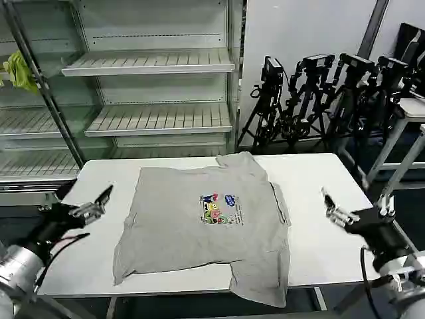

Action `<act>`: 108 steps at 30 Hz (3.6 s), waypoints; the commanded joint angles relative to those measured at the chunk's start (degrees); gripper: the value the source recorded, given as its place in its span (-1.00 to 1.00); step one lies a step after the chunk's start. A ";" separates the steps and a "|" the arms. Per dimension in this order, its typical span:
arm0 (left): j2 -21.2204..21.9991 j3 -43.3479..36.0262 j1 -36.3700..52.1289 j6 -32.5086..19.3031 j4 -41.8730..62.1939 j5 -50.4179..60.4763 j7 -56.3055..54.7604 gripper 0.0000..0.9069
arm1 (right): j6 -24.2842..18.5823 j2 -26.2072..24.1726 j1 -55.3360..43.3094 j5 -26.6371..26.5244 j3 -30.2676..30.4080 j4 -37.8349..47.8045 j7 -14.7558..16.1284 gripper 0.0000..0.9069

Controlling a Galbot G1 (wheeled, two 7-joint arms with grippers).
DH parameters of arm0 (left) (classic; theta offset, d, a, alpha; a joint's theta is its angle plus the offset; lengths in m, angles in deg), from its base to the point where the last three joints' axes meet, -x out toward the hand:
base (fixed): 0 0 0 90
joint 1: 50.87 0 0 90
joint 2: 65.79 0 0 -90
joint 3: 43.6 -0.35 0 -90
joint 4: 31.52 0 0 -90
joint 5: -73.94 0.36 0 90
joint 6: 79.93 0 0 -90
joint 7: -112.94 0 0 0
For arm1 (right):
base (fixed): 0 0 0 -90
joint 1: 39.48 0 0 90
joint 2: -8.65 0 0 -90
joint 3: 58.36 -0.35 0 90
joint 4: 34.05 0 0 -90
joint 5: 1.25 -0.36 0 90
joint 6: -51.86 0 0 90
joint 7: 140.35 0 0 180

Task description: Fold and organize the clothes.

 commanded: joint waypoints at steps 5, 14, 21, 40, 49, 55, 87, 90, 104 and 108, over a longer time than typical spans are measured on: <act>-0.85 -3.19 -6.06 1.46 0.56 -1.97 -2.24 1.00 | 0.96 -0.25 8.18 -8.48 2.74 -3.51 -5.68 1.00; -0.02 -7.04 -5.44 1.77 1.89 1.37 -2.10 1.00 | 2.03 -1.17 7.79 -4.79 12.03 -3.51 -5.73 1.00; 0.17 -7.63 -5.76 2.15 2.14 1.95 -2.15 1.00 | 2.54 -2.74 8.26 -1.63 17.02 -3.51 -5.52 1.00; 2.18 -8.60 -12.26 2.45 1.74 6.48 -1.90 1.00 | 1.06 -5.02 12.40 3.00 16.36 -3.51 -3.82 1.00; 1.93 -10.80 -11.87 2.39 6.33 7.20 -1.91 1.00 | 0.95 -4.53 10.94 3.24 18.57 -3.51 -3.77 1.00; 1.84 -12.78 -11.25 2.20 8.20 8.67 -1.68 1.00 | 1.15 -4.28 8.36 3.01 21.25 -3.51 -3.99 1.00; 2.23 -16.95 -8.54 1.63 11.84 11.92 -0.91 0.42 | 0.81 -2.90 0.01 2.05 29.71 2.11 -4.24 1.00; 2.24 -16.78 -8.55 1.56 11.85 11.98 -0.82 0.42 | 0.78 -2.88 0.78 1.98 28.75 1.91 -4.18 1.00; 2.58 -17.41 -8.54 0.90 12.41 12.74 -0.28 0.33 | -0.19 -3.48 4.13 1.54 25.49 2.98 -4.64 1.00; 2.59 -17.58 -8.58 0.78 12.55 12.93 -0.14 0.29 | -0.30 -3.06 2.28 1.54 26.76 4.19 -4.57 1.00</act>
